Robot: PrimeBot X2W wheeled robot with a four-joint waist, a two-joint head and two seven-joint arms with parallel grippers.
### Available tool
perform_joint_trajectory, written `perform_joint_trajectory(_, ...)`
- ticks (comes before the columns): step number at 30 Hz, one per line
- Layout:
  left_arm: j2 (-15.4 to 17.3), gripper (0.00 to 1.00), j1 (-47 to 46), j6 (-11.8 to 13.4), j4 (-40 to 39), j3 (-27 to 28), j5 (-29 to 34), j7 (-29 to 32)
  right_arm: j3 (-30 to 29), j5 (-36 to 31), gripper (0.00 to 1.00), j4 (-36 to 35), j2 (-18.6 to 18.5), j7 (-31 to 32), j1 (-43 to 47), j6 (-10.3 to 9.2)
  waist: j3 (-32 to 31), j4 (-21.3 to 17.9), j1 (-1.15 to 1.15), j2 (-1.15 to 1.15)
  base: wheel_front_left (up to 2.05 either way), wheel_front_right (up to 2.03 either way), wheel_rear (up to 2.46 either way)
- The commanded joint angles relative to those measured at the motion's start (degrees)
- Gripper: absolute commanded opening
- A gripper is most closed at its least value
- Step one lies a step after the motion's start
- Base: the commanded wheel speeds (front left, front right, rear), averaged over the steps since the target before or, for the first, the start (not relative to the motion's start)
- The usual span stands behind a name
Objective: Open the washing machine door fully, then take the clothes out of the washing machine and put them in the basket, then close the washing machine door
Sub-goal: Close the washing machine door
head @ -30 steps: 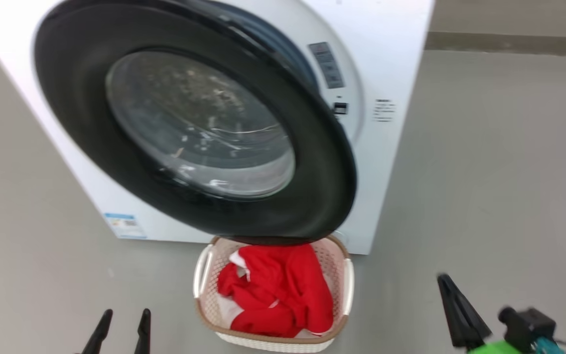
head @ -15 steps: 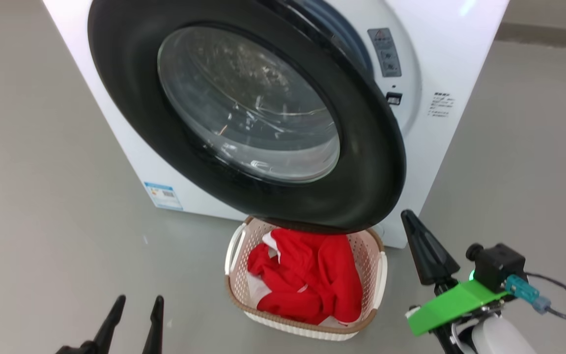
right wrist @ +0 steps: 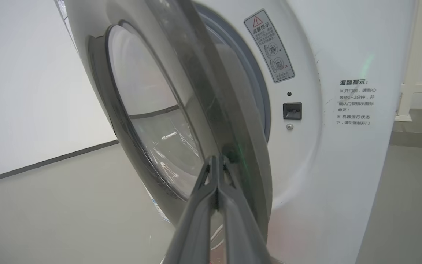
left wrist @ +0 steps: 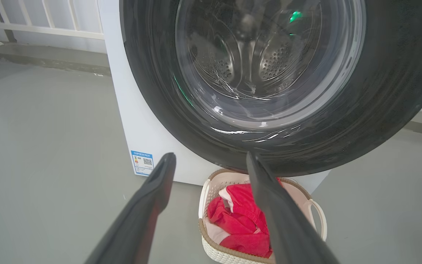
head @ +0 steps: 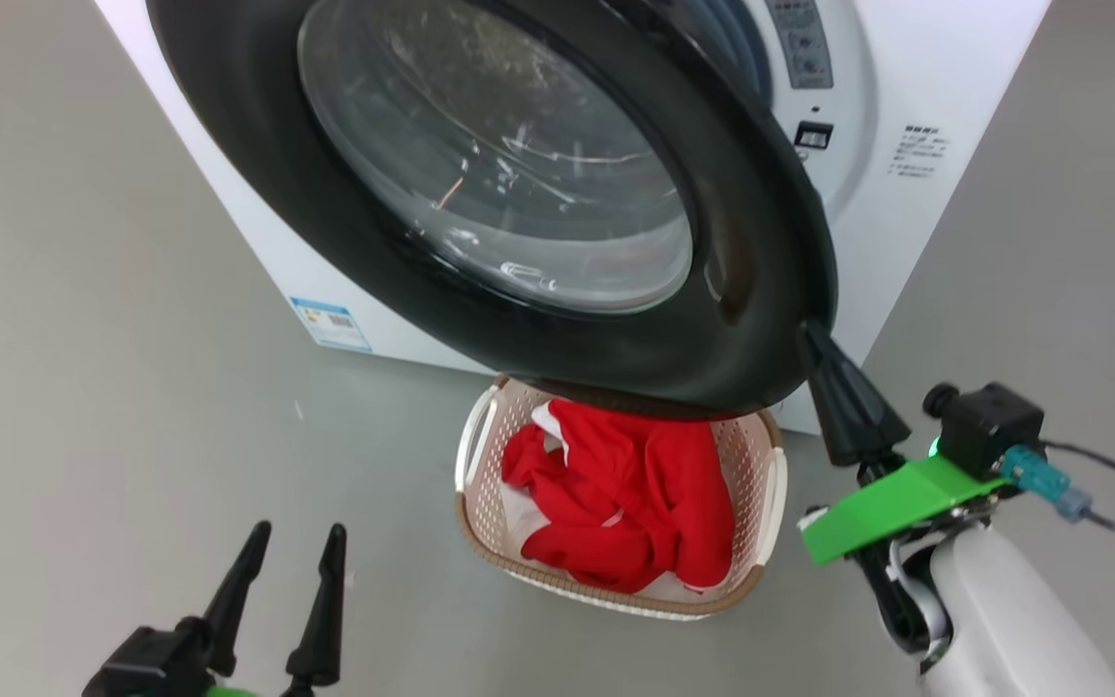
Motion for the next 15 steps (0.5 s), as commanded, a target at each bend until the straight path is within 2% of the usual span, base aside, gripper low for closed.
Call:
perform_joint_trajectory(1,0.6,1.00,-2.2,-0.3,-1.4,1.5,-0.4,-0.7,0.8,1.1,0.00,-1.1,0.2,-0.4,-2.5,0.28,1.3,0.5,0.00,0.00,0.00,0.00,0.00)
perform_joint_trajectory(15,0.1,1.00,-6.7,-0.3,-1.7,-1.1,-1.5,-0.7,-3.7,-2.3,0.00,0.7,0.2,-0.4,-11.0,0.28,7.3,2.2,0.00,0.00,0.00,0.00,0.00)
